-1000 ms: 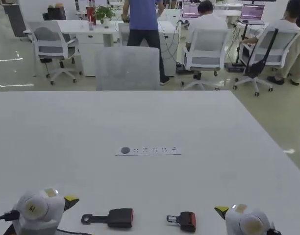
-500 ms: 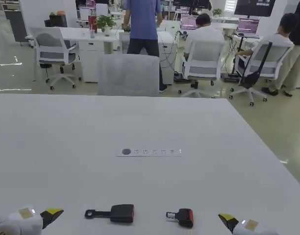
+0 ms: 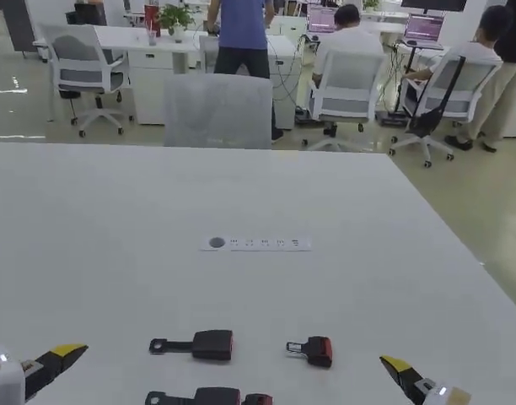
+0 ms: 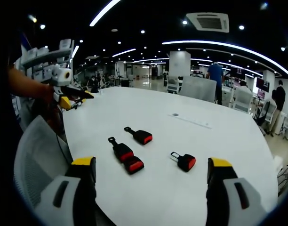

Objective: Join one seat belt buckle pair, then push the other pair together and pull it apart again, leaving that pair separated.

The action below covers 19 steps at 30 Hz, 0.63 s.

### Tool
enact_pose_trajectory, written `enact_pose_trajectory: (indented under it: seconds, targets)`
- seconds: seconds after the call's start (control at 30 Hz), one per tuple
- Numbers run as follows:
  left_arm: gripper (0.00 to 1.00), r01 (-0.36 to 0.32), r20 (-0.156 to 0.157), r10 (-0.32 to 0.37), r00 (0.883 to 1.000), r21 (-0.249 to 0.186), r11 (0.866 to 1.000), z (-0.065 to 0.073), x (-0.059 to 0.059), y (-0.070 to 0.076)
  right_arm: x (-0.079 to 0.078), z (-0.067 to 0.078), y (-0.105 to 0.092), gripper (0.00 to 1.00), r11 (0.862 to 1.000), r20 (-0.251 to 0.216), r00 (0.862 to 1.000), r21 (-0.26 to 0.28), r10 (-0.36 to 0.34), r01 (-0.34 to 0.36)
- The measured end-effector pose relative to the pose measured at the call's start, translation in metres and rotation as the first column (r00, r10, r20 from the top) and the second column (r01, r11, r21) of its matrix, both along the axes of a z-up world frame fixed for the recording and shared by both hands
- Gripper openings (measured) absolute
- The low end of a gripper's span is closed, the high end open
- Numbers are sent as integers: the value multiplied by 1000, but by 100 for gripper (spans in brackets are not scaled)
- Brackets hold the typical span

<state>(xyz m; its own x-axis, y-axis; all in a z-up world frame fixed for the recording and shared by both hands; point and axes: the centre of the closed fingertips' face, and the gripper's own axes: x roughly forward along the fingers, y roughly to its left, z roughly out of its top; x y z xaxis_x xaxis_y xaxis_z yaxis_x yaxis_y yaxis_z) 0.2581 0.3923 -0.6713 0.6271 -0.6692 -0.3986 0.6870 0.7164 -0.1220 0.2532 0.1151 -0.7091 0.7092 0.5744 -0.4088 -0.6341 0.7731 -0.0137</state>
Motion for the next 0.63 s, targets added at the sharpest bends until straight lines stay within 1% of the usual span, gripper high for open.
enact_pose_trajectory:
  seconds: [0.07,0.17,0.23,0.3,0.37,0.4,0.5,0.63]
  targets:
    - [99,-1,-5,1,1000,3,1000,-3,0,1,-1,-1,0,100,1000,-4,1000,7,-7,7]
    - [100,-3,-10,4,1000,18,1000,-8,-2,4,-3,-4,0,100,1000,-11,1000,1,-12,12]
    - [100,-10,-20,10,1000,2,1000,-8,-3,4,-5,-6,-1,100,1000,-16,1000,0,-16,16]
    - [100,-8,-19,8,1000,0,1000,-8,-5,4,-8,-10,-3,100,1000,-22,1000,-3,-20,20]
    - [100,-1,-22,1,1000,17,1000,-10,-8,6,-11,-14,-4,100,1000,-32,999,-2,-27,27]
    - [100,5,-25,-4,1000,35,999,-12,-10,8,-12,-15,-5,100,1000,-36,999,-2,-30,30]
    - [100,6,-25,-5,1000,35,999,-12,-11,11,-16,-18,-4,100,999,-43,998,6,-35,36]
    - [100,1,-27,0,1000,34,999,-12,-12,14,-17,-23,-4,100,999,-55,998,0,-36,36]
